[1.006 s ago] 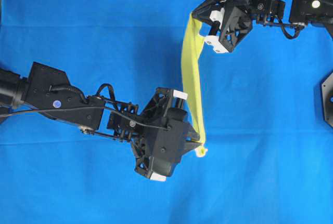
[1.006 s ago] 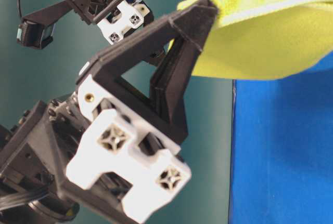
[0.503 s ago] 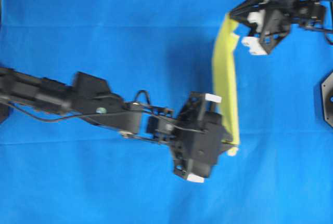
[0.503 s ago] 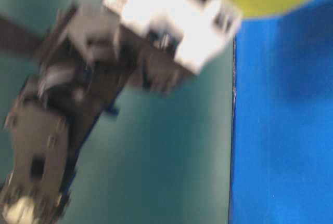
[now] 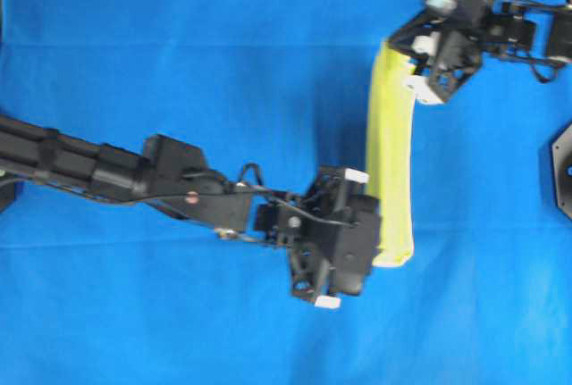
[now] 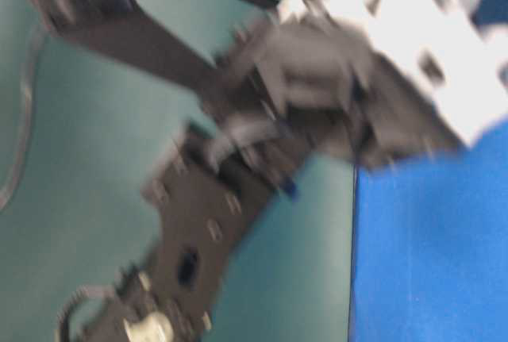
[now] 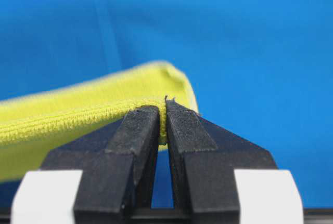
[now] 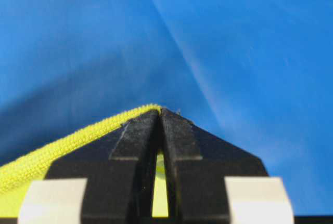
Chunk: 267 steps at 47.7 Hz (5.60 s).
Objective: Fold the yellow towel.
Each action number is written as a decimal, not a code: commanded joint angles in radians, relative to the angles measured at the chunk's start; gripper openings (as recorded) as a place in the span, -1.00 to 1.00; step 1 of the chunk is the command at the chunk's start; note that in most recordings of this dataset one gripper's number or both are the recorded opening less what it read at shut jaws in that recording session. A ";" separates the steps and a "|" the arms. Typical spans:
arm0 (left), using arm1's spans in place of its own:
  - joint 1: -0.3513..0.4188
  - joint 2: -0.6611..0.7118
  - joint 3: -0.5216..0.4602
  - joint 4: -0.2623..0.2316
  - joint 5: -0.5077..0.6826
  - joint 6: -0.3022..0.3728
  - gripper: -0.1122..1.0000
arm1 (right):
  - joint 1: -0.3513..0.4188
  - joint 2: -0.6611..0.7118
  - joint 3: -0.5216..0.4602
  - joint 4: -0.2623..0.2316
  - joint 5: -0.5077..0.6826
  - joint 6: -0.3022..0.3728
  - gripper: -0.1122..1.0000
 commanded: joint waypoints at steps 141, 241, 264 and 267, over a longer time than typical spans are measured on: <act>0.173 -0.755 0.802 -0.003 -0.382 -0.156 0.51 | 0.149 -0.541 0.359 0.063 -0.206 0.009 0.32; 0.543 -0.032 0.356 0.000 -0.374 -0.089 -0.76 | -0.104 0.291 0.044 -0.009 -0.291 -0.012 -0.70; 0.540 -0.138 0.370 0.000 -0.330 -0.055 -0.76 | -0.104 0.169 0.055 0.002 -0.272 -0.009 -0.70; 0.541 -0.140 0.370 0.000 -0.322 -0.054 -0.76 | -0.101 0.169 0.057 0.003 -0.270 -0.009 -0.70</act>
